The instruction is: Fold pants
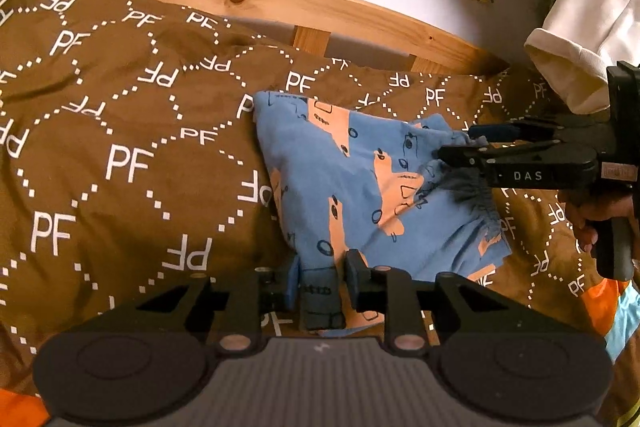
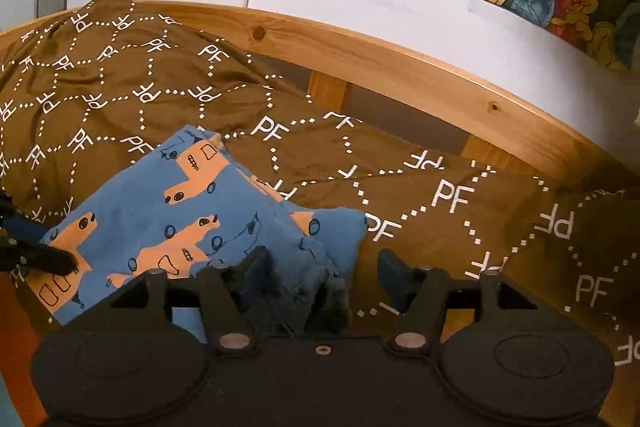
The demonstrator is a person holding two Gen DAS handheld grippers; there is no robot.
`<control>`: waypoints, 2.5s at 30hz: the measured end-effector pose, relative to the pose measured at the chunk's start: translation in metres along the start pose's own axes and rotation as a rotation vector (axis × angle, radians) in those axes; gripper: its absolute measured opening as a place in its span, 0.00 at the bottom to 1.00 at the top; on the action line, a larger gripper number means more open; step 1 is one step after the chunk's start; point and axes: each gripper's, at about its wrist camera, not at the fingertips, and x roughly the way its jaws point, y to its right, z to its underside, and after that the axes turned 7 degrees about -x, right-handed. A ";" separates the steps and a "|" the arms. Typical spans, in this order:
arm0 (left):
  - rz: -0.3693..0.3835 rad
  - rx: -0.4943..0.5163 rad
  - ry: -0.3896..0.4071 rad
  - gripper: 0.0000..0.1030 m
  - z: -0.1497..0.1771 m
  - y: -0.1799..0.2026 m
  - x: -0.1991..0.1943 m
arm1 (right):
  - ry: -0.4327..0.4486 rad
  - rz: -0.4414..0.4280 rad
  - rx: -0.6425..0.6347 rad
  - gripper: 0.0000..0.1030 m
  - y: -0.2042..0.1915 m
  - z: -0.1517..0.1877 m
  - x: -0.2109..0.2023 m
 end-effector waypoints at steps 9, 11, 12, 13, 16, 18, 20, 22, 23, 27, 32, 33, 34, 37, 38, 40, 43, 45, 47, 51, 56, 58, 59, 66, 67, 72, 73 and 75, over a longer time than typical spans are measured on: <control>-0.025 -0.007 0.056 0.62 -0.004 0.001 -0.015 | 0.025 0.041 0.030 0.85 0.000 -0.001 -0.012; -0.028 -0.010 0.069 0.68 -0.006 0.001 -0.020 | 0.036 0.054 0.043 0.89 0.001 -0.001 -0.017; -0.033 -0.012 0.074 0.71 -0.006 0.001 -0.023 | 0.043 0.060 0.054 0.92 0.001 -0.001 -0.020; -0.042 -0.017 0.079 0.76 -0.006 0.001 -0.025 | 0.050 0.064 0.064 0.93 0.001 0.000 -0.023; -0.063 -0.032 0.103 0.84 -0.007 0.002 -0.034 | 0.067 0.074 0.104 0.95 0.000 0.003 -0.034; -0.071 -0.040 0.118 0.89 -0.009 0.002 -0.039 | 0.071 0.079 0.140 0.95 -0.001 0.007 -0.040; -0.082 -0.046 0.138 0.96 -0.009 0.003 -0.045 | 0.086 0.075 0.177 0.96 -0.001 0.011 -0.049; -0.093 -0.045 0.162 0.99 -0.008 0.006 -0.052 | 0.112 0.074 0.196 0.99 -0.004 0.014 -0.060; -0.098 -0.042 0.172 1.00 -0.007 0.008 -0.055 | 0.123 0.076 0.203 0.99 -0.005 0.015 -0.065; -0.134 -0.025 0.211 1.00 -0.004 0.016 -0.066 | 0.145 0.081 0.243 0.99 -0.013 0.021 -0.084; -0.188 0.000 0.255 1.00 0.004 0.026 -0.078 | 0.159 0.073 0.307 0.99 -0.021 0.032 -0.105; -0.202 0.002 0.264 1.00 0.007 0.027 -0.080 | 0.167 0.076 0.311 0.99 -0.025 0.034 -0.110; -0.213 0.004 0.273 1.00 0.010 0.029 -0.082 | 0.172 0.076 0.316 0.99 -0.027 0.037 -0.114; -0.235 0.016 0.287 1.00 0.020 0.031 -0.087 | 0.183 0.087 0.342 0.99 -0.034 0.049 -0.126; -0.239 0.020 0.289 1.00 0.023 0.032 -0.089 | 0.187 0.094 0.358 0.99 -0.036 0.054 -0.130; -0.253 0.025 0.295 1.00 0.031 0.034 -0.090 | 0.188 0.117 0.391 0.99 -0.040 0.065 -0.138; -0.266 0.039 0.304 1.00 0.044 0.037 -0.093 | 0.201 0.140 0.410 0.99 -0.047 0.078 -0.147; -0.265 0.051 0.301 1.00 0.053 0.039 -0.094 | 0.202 0.148 0.415 0.99 -0.053 0.085 -0.151; -0.269 0.061 0.285 1.00 0.059 0.041 -0.093 | 0.203 0.151 0.403 0.99 -0.059 0.089 -0.154; -0.285 0.068 0.254 1.00 0.071 0.044 -0.092 | 0.223 0.144 0.368 0.99 -0.067 0.090 -0.157; -0.298 0.057 0.243 1.00 0.081 0.043 -0.096 | 0.244 0.148 0.360 0.99 -0.072 0.091 -0.163; -0.303 0.051 0.248 1.00 0.084 0.042 -0.099 | 0.248 0.147 0.352 0.99 -0.075 0.092 -0.166; -0.306 0.049 0.246 1.00 0.086 0.042 -0.100 | 0.247 0.146 0.350 0.99 -0.077 0.092 -0.167; -0.324 0.034 0.254 1.00 0.100 0.038 -0.110 | 0.224 0.145 0.359 0.99 -0.090 0.100 -0.173; -0.327 0.036 0.254 1.00 0.102 0.038 -0.110 | 0.220 0.144 0.355 0.99 -0.092 0.102 -0.173; -0.339 0.061 0.244 1.00 0.111 0.038 -0.110 | 0.199 0.126 0.344 0.99 -0.104 0.113 -0.171; -0.342 0.066 0.243 1.00 0.112 0.038 -0.109 | 0.199 0.127 0.346 0.99 -0.106 0.114 -0.171; -0.347 0.069 0.245 1.00 0.113 0.038 -0.108 | 0.196 0.129 0.347 0.99 -0.109 0.117 -0.172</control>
